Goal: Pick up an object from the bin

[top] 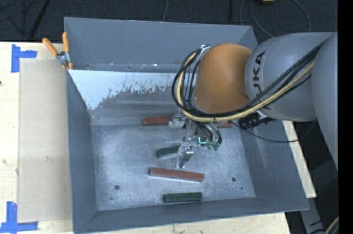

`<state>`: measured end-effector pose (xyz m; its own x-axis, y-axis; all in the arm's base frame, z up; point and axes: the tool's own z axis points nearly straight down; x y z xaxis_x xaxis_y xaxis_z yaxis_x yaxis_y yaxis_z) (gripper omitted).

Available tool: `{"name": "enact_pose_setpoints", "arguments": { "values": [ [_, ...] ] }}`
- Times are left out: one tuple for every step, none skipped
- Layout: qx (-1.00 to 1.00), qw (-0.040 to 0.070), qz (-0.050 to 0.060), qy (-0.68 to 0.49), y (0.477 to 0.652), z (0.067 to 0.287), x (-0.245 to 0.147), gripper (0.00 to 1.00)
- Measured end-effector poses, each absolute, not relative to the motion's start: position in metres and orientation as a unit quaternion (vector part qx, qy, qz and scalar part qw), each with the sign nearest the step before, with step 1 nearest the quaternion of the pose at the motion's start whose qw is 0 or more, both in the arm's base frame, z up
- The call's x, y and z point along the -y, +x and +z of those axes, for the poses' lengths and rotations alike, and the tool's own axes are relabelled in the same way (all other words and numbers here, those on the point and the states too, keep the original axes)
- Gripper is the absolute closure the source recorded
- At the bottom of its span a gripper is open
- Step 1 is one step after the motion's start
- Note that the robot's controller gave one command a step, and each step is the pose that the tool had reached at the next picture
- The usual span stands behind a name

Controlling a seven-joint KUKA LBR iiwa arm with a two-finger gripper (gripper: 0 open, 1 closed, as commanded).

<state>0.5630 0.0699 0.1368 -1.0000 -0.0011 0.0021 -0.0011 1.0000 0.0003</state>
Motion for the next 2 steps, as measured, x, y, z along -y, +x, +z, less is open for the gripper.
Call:
{"name": "enact_pose_setpoints", "arguments": {
  "values": [
    [0.998, -0.007, -0.001, 0.066, 0.5718, 0.0767, -0.0692, 1.00],
    [0.998, -0.007, -0.001, 0.066, 0.5718, 0.0767, -0.0691, 1.00]
  ]
}}
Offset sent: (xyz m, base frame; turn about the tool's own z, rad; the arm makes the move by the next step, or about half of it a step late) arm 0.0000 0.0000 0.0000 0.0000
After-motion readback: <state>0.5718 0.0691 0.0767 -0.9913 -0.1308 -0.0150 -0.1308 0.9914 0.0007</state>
